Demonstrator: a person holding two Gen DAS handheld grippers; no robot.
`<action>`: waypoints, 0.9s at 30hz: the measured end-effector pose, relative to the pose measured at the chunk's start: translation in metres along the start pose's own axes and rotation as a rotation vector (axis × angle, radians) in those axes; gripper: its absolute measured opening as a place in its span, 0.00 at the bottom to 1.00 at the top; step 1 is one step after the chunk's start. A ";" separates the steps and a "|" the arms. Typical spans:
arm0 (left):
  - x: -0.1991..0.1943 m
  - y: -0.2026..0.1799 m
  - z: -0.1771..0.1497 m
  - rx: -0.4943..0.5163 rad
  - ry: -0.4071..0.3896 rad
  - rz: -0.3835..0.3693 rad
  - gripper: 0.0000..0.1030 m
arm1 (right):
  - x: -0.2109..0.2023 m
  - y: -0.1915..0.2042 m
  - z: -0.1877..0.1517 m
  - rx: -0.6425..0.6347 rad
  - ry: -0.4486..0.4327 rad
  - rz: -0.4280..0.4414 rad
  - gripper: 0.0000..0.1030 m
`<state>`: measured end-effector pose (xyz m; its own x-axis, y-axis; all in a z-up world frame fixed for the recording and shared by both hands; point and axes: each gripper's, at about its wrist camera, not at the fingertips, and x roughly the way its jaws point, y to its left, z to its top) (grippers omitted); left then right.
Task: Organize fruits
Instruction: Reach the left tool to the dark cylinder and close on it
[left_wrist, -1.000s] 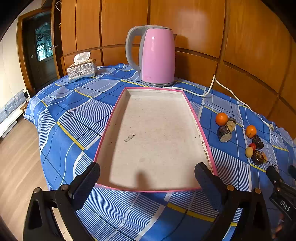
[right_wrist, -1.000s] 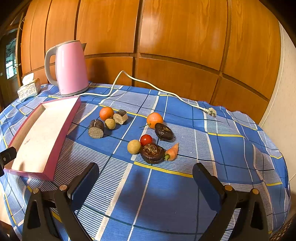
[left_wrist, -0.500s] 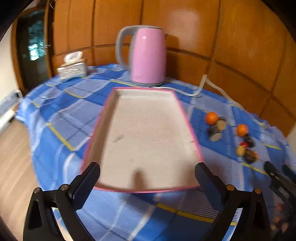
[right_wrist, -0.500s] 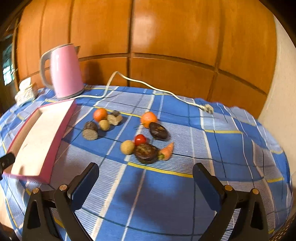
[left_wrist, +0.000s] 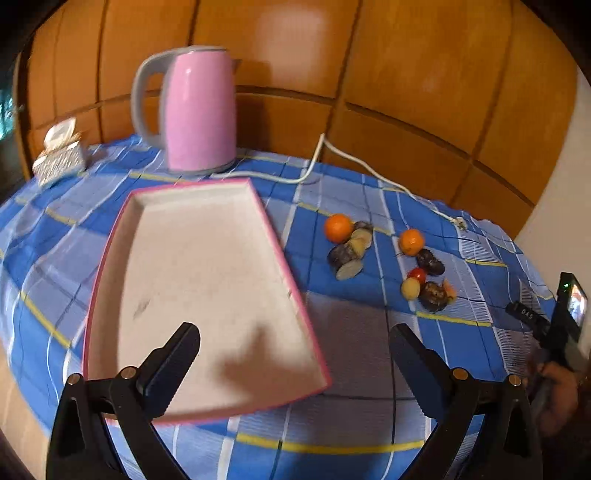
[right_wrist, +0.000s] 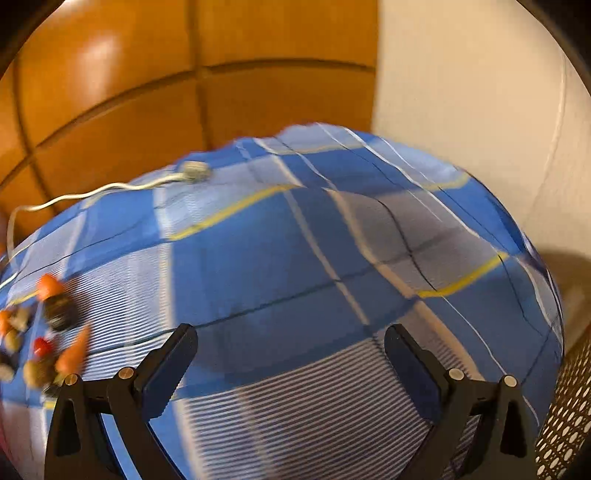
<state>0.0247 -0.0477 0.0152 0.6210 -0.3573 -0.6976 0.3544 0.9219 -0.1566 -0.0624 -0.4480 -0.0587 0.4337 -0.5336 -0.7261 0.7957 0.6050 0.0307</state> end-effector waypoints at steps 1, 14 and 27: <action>0.003 -0.004 0.006 0.032 -0.001 0.010 1.00 | 0.003 -0.004 0.000 0.010 0.004 -0.004 1.00; 0.083 -0.044 0.065 0.259 0.158 -0.018 0.98 | 0.021 0.000 -0.014 -0.003 0.055 -0.056 1.00; 0.154 -0.068 0.073 0.290 0.333 -0.062 0.42 | 0.023 0.007 -0.014 -0.009 0.048 -0.070 1.00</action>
<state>0.1472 -0.1761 -0.0306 0.3506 -0.2988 -0.8876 0.5948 0.8031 -0.0354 -0.0531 -0.4477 -0.0852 0.3561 -0.5458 -0.7585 0.8194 0.5725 -0.0272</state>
